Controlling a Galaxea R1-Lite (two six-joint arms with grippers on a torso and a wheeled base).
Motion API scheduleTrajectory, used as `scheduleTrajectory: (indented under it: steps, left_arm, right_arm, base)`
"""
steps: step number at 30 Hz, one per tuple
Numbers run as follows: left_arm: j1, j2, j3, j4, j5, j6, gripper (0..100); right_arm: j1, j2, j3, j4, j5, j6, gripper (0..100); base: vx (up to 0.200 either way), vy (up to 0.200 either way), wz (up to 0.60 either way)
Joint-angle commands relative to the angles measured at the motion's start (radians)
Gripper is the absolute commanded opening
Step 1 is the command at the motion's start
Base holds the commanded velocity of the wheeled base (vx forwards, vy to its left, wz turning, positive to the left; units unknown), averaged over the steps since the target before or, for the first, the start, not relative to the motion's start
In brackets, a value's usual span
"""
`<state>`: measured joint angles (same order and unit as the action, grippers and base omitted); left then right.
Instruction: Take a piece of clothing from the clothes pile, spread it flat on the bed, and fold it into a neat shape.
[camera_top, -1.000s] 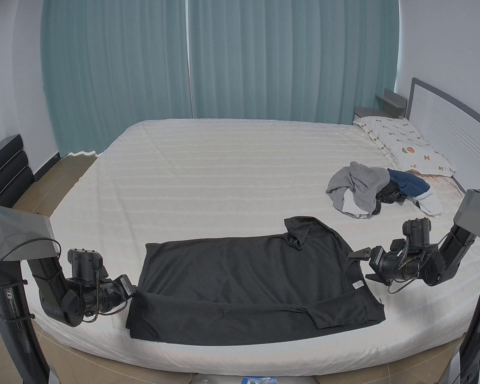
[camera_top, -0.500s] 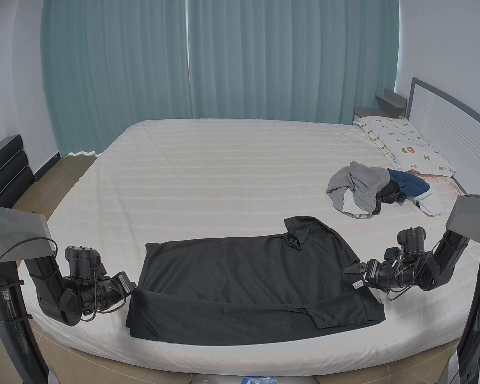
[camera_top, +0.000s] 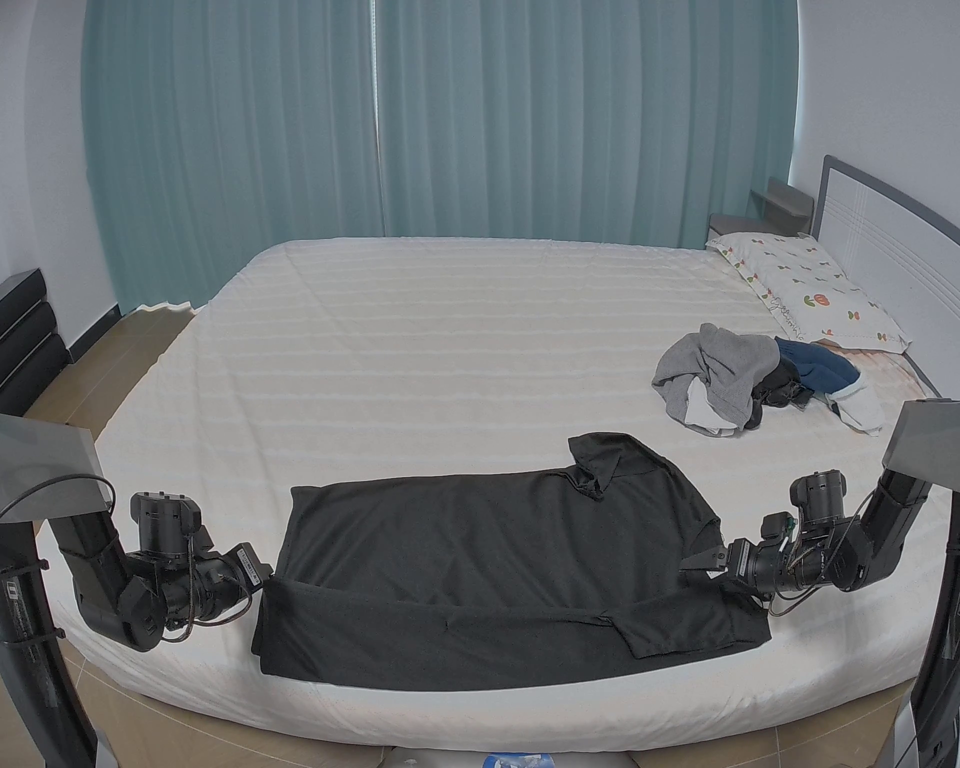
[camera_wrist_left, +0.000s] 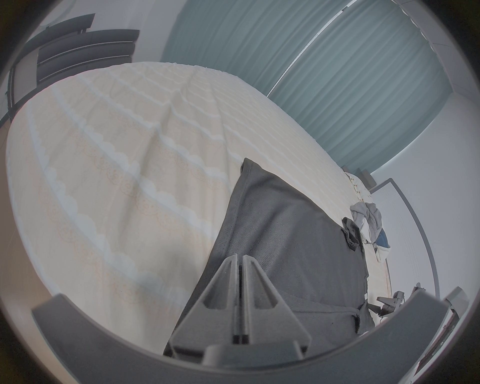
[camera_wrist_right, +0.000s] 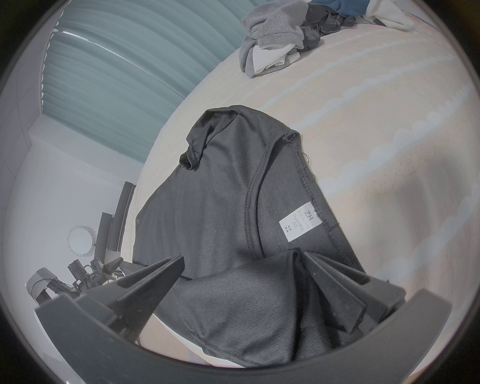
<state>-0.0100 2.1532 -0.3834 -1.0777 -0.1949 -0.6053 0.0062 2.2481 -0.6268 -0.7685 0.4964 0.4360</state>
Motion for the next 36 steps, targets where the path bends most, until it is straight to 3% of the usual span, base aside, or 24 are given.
scheduleTrajectory:
  steps: [1, 3, 4, 13, 36]
  left_arm:
    - [0.002, 0.002, 0.000, -0.001, -0.001, -0.001, 0]
    - [0.002, 0.002, -0.002, -0.001, 0.000, -0.001, 0]
    - [0.002, 0.002, -0.002, -0.001, -0.001, -0.001, 0]
    - [0.008, -0.003, 0.000, -0.001, 0.000, -0.001, 0]
    - [0.010, -0.087, 0.029, 0.007, 0.003, 0.007, 0]
  right_arm:
    - [0.000, 0.007, 0.001, 0.000, -0.001, -0.005, 100]
    - [-0.002, 0.008, 0.002, 0.000, -0.001, -0.010, 100]
    - [-0.008, 0.013, 0.002, 0.000, -0.002, -0.017, 0]
    - [-0.046, 0.002, 0.029, 0.000, -0.001, -0.056, 0]
    - [-0.075, -0.199, 0.075, 0.000, 0.004, -0.011, 0]
  base:
    - [0.000, 0.000, 0.00]
    - [0.000, 0.000, 0.00]
    - [0.000, 0.000, 0.00]
    - [0.000, 0.000, 0.00]
    - [0.000, 0.000, 0.00]
